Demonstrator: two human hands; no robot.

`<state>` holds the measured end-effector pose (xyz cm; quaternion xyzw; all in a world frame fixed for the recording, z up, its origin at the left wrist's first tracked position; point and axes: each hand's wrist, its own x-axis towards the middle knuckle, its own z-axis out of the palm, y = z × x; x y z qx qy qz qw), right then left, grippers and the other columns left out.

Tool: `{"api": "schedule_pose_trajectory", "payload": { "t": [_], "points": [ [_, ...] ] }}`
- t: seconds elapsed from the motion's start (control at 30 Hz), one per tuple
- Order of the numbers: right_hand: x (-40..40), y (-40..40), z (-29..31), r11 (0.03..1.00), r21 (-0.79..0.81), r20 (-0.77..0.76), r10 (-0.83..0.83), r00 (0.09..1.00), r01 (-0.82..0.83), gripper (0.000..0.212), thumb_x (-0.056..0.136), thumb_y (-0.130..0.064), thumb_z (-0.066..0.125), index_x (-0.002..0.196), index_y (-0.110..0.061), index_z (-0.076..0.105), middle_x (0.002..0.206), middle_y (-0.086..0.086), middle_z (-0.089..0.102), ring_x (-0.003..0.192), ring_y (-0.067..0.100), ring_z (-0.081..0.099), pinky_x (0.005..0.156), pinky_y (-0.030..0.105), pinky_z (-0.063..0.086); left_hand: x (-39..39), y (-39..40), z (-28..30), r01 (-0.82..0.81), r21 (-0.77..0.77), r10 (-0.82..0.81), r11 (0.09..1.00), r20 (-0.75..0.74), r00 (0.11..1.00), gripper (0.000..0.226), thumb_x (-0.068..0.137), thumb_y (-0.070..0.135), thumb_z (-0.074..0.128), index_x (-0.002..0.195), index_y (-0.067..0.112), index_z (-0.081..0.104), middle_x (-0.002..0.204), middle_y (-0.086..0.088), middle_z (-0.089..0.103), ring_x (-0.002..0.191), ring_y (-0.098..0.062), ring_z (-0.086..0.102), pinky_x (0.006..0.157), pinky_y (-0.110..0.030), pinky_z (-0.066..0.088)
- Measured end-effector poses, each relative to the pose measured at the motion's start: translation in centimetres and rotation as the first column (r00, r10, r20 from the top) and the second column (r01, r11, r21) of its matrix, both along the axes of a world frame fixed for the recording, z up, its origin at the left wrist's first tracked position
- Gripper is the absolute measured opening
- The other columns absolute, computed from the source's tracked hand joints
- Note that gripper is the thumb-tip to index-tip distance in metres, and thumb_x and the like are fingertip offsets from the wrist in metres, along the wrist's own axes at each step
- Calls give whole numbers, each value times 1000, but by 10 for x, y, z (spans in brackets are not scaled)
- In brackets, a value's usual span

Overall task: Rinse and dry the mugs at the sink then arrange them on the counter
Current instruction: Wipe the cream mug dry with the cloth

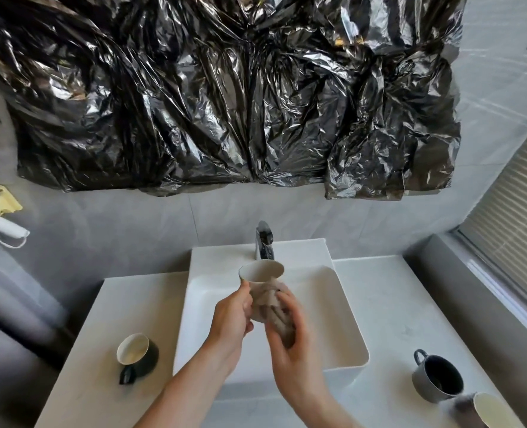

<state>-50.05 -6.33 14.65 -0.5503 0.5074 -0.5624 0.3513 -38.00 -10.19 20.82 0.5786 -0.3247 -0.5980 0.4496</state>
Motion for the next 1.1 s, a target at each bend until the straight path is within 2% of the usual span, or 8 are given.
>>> {"api": "schedule_pose_trajectory", "payload": {
  "t": [0.13,0.33,0.43,0.57,0.7,0.83,0.93,1.1],
  "points": [
    [-2,-12,2,989,-137,-143,-72,987,53,64,93,2,59,149,-28,53,165,-9,38,153,17,36,117,50,42,-25,0,12,8,-43,-9,999,-16,1000,48,111,38,43,95,12,81,81,1,80,72,-7,70,67,-21,48],
    [-29,-42,15,985,-28,27,-167,986,168,60,99,10,45,150,-21,52,162,-19,37,151,4,35,119,26,38,-39,3,31,-64,-62,62,996,-34,997,54,110,38,46,60,25,34,60,6,26,47,-9,22,52,-24,27],
    [-36,-55,22,990,90,141,-117,983,105,54,104,-9,39,148,-38,50,151,2,55,139,29,54,105,55,53,-40,1,35,-82,-31,80,996,-67,995,52,110,40,48,62,25,33,61,6,24,53,-12,17,59,-33,20],
    [-25,-43,34,994,-93,-14,-50,999,49,71,102,6,37,156,-39,34,167,-16,31,156,5,26,124,27,30,-44,-7,41,-114,-17,111,993,-133,985,51,109,38,48,62,26,34,63,4,24,49,-10,19,59,-33,18],
    [-10,-36,22,976,-214,-159,-84,984,49,76,90,10,37,158,-22,36,171,-10,26,160,14,19,127,27,21,-51,-6,54,-58,-51,46,997,-208,977,78,111,36,39,39,15,58,47,11,51,40,-2,46,63,-30,29],
    [-19,-48,31,986,-125,-89,-119,989,108,79,92,11,36,160,-28,32,168,-16,30,156,10,27,124,35,31,-47,-8,49,-89,-44,78,995,-205,976,56,110,39,46,57,24,37,58,5,26,49,-11,22,61,-33,19],
    [-30,-50,63,998,61,143,-22,989,13,49,104,11,34,143,-12,52,110,-21,74,95,-9,68,80,15,56,-43,-11,47,-82,-69,68,994,-180,981,46,110,38,47,67,24,35,63,4,23,54,-13,16,62,-35,18],
    [-50,-58,84,937,311,408,20,913,-159,23,107,-5,36,100,2,56,52,11,60,39,24,59,38,22,34,-26,-16,59,36,-57,-44,998,-144,989,52,110,37,48,61,23,38,66,3,21,58,-15,16,63,-33,22]
  ]
}}
